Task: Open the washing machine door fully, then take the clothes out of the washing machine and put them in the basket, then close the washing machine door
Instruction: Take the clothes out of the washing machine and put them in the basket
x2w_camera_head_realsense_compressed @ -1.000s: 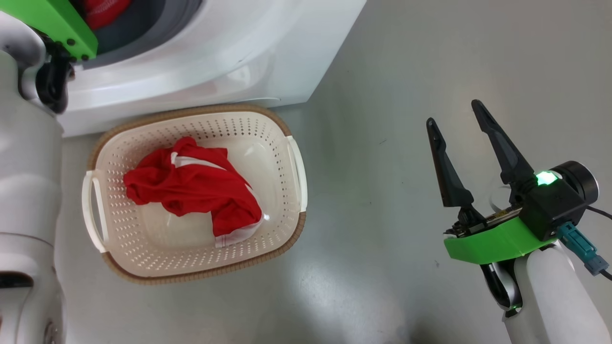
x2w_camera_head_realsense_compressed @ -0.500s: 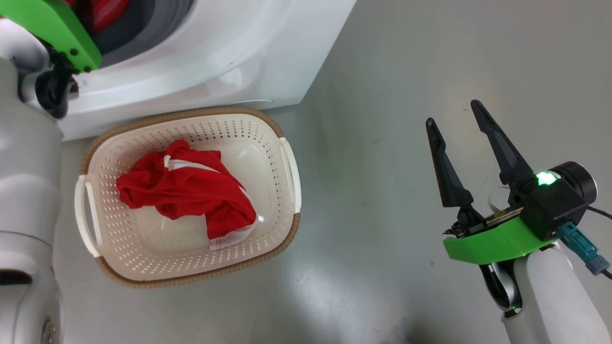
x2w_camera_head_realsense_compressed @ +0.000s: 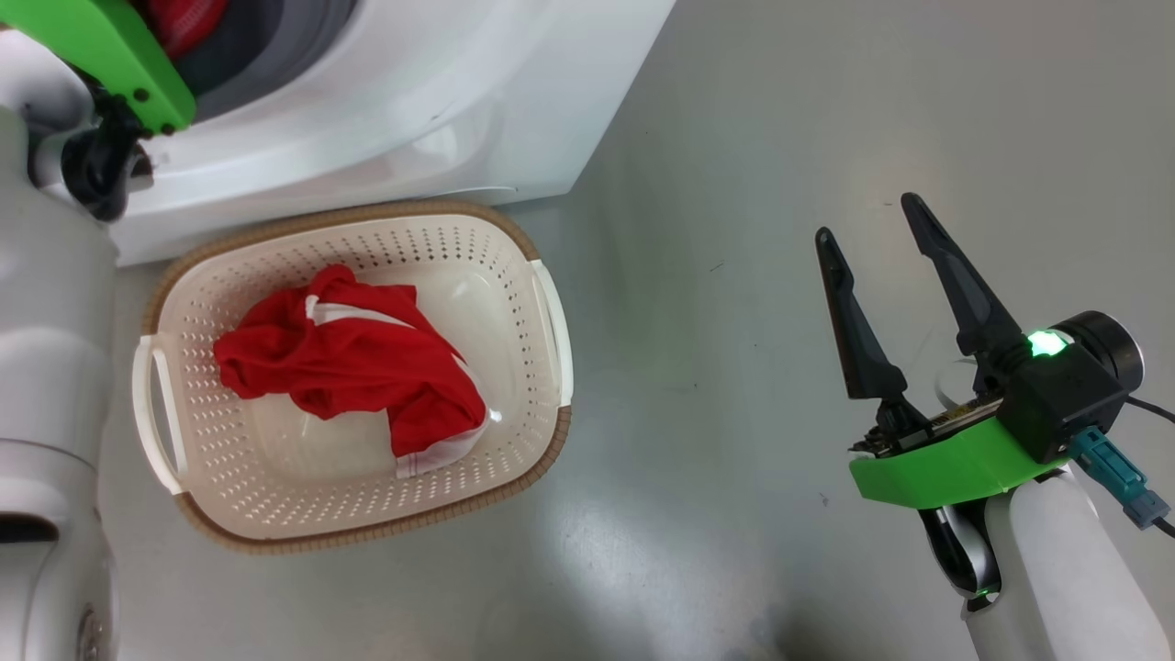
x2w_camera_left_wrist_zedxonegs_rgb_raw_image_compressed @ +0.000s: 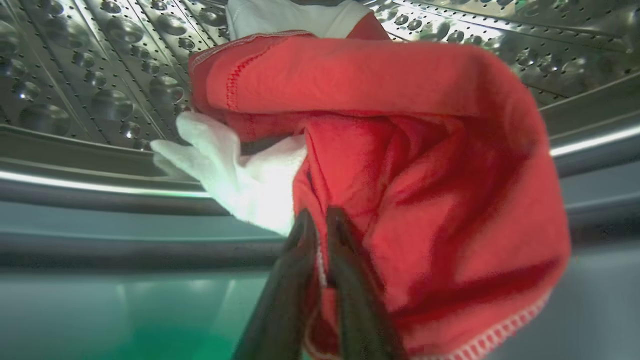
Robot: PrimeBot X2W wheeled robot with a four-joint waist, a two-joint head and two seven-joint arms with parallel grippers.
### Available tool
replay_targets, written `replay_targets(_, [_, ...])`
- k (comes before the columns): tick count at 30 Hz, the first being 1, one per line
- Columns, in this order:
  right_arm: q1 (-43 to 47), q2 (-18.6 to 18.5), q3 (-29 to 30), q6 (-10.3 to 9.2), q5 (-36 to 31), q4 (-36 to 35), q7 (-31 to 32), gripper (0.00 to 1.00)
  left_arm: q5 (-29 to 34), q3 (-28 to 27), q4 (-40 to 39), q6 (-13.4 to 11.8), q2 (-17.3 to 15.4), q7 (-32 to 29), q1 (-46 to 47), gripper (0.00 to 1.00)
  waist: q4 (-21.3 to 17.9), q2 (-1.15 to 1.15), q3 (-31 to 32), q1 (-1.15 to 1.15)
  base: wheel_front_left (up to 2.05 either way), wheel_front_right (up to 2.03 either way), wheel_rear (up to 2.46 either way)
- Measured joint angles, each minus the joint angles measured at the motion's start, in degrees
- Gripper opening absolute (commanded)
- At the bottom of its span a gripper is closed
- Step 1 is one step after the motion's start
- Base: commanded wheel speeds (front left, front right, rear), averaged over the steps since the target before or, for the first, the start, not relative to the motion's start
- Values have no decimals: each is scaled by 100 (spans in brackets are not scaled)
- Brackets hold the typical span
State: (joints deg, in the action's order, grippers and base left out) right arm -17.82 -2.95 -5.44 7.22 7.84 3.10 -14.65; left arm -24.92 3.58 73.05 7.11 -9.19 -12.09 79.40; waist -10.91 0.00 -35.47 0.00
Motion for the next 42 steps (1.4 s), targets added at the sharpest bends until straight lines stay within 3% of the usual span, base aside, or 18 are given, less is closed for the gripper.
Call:
replay_targets(9, [-1, 1, 1, 0, 137, 31, 0, 100, -147, 141, -257, 1, 44, 378, -58, 0, 58, 0, -27, 0, 0, 0, 0])
replay_targets(20, [-2, 1, 40, 0, 137, 56, 0, 100, -66, 416, -735, 5, 43, 1933, -263, 0, 243, 0, -12, 0, 0, 0, 0])
replay_targets(26, [-3, 0, 47, 0, 134, 90, 0, 100, 29, 492, -873, -4, 44, 2488, -493, 0, 354, 0, 54, 0, 0, 0, 0])
replay_targets(36, [-1, -1, 56, 0, 108, 133, 0, 100, 327, 435, -2071, -261, 36, 2640, -1221, 0, 480, 0, 313, 0, 0, 0, 0])
replay_targets(42, [8, -1, 58, 0, 101, 149, 0, 100, 512, 385, -2729, -265, 63, 2657, -1885, 0, 538, 0, 518, 0, 0, 0, 0])
